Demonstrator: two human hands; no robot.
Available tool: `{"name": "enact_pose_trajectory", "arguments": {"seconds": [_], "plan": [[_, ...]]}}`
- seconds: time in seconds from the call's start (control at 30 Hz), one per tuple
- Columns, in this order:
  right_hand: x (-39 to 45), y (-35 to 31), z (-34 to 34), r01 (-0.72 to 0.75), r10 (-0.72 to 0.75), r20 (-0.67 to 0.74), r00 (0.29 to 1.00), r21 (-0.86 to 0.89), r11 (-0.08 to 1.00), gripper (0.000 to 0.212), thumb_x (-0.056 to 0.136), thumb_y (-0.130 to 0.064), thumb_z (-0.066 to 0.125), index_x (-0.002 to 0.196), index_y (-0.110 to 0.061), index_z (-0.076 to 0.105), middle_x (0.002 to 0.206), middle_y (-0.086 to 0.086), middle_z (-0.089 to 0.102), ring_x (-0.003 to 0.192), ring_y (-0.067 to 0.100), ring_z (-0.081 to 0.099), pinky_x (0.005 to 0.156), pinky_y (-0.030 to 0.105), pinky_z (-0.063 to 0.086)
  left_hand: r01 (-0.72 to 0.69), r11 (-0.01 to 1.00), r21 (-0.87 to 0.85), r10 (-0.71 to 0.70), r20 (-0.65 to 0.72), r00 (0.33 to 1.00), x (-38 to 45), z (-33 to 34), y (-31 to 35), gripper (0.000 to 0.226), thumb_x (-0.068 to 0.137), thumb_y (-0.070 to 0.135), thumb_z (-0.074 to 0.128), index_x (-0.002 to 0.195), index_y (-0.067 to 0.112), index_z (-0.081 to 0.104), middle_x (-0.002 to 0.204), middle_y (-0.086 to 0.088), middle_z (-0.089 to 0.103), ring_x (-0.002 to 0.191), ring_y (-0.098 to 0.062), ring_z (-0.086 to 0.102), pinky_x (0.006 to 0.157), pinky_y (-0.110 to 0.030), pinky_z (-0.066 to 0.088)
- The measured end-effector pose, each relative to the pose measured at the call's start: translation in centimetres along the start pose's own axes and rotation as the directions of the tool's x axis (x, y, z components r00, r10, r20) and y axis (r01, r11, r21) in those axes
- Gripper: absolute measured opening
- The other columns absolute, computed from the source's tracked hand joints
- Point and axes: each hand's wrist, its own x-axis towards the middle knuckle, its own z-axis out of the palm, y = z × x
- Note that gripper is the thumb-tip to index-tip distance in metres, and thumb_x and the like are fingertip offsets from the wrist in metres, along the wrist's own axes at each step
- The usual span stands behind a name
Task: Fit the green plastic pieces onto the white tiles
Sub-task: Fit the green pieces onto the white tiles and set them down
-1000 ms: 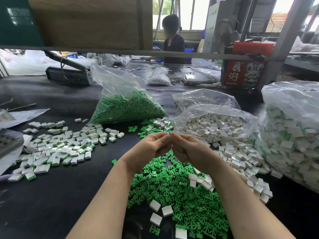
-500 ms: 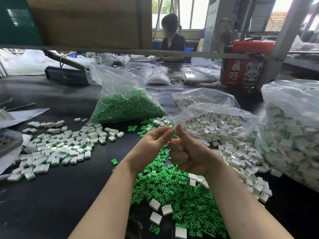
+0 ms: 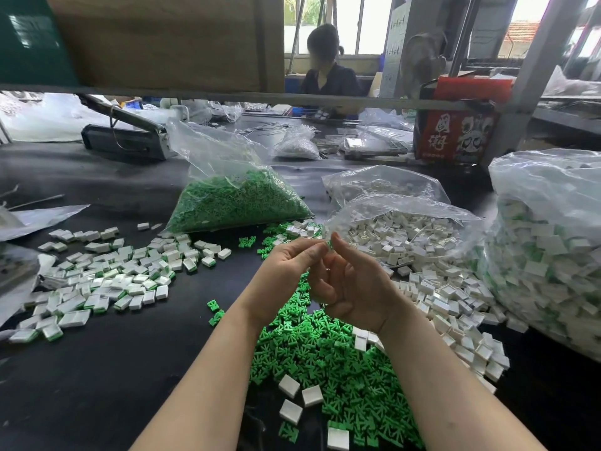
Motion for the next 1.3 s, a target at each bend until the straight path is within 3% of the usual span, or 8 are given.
{"name": "enact_pose_trajectory", "arguments": {"seconds": [0.1, 0.3, 0.53, 0.77, 0.9, 1.03, 1.13, 1.3], "plan": [[0.0, 0.1, -0.1, 0.023, -0.023, -0.002, 1.0, 0.012, 1.0, 0.048, 0.091, -0.062, 0.044, 0.079, -0.016, 0.052, 0.055, 0.001, 0.046, 0.043, 0.008, 0.035, 0.034, 0.017, 0.016, 0.014, 0.999, -0.043, -0.016, -0.043, 0.999, 0.1, 0.2, 0.1, 0.015, 0.09, 0.031, 0.059, 0.089, 0.025, 0.072, 0.068, 0.007, 0.064, 0.072, -0.01, 0.062, 0.081, -0.031, 0.047], [0.0, 0.2, -0.2, 0.041, -0.041, -0.017, 0.999, -0.015, 0.999, 0.046, 0.092, -0.059, 0.046, 0.078, -0.015, 0.05, 0.055, -0.001, 0.046, 0.043, 0.007, 0.038, 0.036, 0.019, 0.013, 0.015, 0.996, -0.083, -0.025, -0.126, 0.992, 0.1, 0.5, 0.4, 0.011, 0.082, 0.026, 0.059, 0.082, 0.02, 0.067, 0.064, 0.003, 0.064, 0.065, -0.012, 0.062, 0.068, -0.026, 0.051], [0.2, 0.3, -0.2, 0.045, -0.047, -0.027, 0.999, -0.09, 0.995, 0.05, 0.091, -0.061, 0.048, 0.077, -0.013, 0.055, 0.055, 0.002, 0.044, 0.043, 0.008, 0.033, 0.036, 0.021, 0.012, -0.004, 0.999, -0.049, -0.006, -0.203, 0.979, 0.1, 0.8, 0.4, 0.016, 0.092, 0.001, 0.05, 0.084, 0.007, 0.062, 0.056, -0.002, 0.057, 0.05, -0.009, 0.056, 0.059, -0.022, 0.05], [0.2, 0.2, -0.2, 0.05, -0.062, -0.071, 0.996, -0.164, 0.985, 0.048, 0.091, -0.061, 0.047, 0.076, -0.016, 0.056, 0.056, 0.001, 0.049, 0.042, 0.007, 0.035, 0.038, 0.021, 0.011, 0.006, 0.997, -0.081, -0.023, -0.209, 0.978, 0.2, 1.0, 0.6, 0.012, 0.075, 0.015, 0.053, 0.07, 0.015, 0.064, 0.054, -0.002, 0.053, 0.045, -0.011, 0.049, 0.05, -0.022, 0.048], [0.1, 0.1, -0.1, 0.032, -0.06, -0.112, 0.992, -0.233, 0.972, 0.054, 0.09, -0.061, 0.046, 0.104, -0.009, 0.058, 0.065, 0.004, 0.053, 0.049, 0.009, 0.039, 0.036, 0.017, 0.016, 0.005, 0.998, -0.063, -0.019, -0.228, 0.973, 0.1, 1.1, 0.5, 0.016, 0.073, 0.014, 0.054, 0.064, 0.021, 0.066, 0.055, -0.003, 0.056, 0.046, -0.009, 0.048, 0.046, -0.021, 0.042], [0.4, 0.1, 0.3, 0.068, -0.11, -0.137, 0.984, -0.281, 0.957, 0.069, 0.077, -0.063, 0.059, 0.122, -0.011, 0.057, 0.063, 0.006, 0.059, 0.045, 0.008, 0.045, 0.036, 0.015, 0.02, 0.025, 0.996, -0.087, -0.047, -0.263, 0.964, 0.2, 1.4, 0.6, 0.013, 0.072, 0.015, 0.054, 0.072, 0.011, 0.067, 0.09, -0.025, 0.07, 0.063, -0.041, 0.056, 0.047, -0.03, 0.048], [0.8, 0.3, 0.2, 0.116, -0.163, -0.153, 0.975, -0.277, 0.954, 0.064, 0.083, -0.057, 0.056, 0.121, -0.005, 0.055, 0.063, 0.006, 0.059, 0.047, 0.008, 0.046, 0.037, 0.017, 0.02, 0.013, 0.995, -0.096, -0.039, -0.275, 0.961, 0.2, 1.6, 0.6, 0.014, 0.072, 0.014, 0.054, 0.067, 0.014, 0.067, 0.088, -0.011, 0.075, 0.051, -0.031, 0.05, 0.038, -0.025, 0.042], [1.1, 0.5, 0.2, 0.141, -0.195, -0.183, 0.963, -0.272, 0.952, 0.052, 0.079, -0.056, 0.062, 0.094, -0.006, 0.06, 0.06, 0.006, 0.057, 0.046, 0.009, 0.045, 0.037, 0.018, 0.02, -0.001, 0.986, -0.165, -0.051, -0.306, 0.951, 0.3, 2.2, 0.6, 0.018, 0.071, 0.015, 0.054, 0.06, 0.019, 0.067, 0.089, -0.014, 0.075, 0.029, -0.012, 0.039, 0.035, -0.019, 0.036]]}}
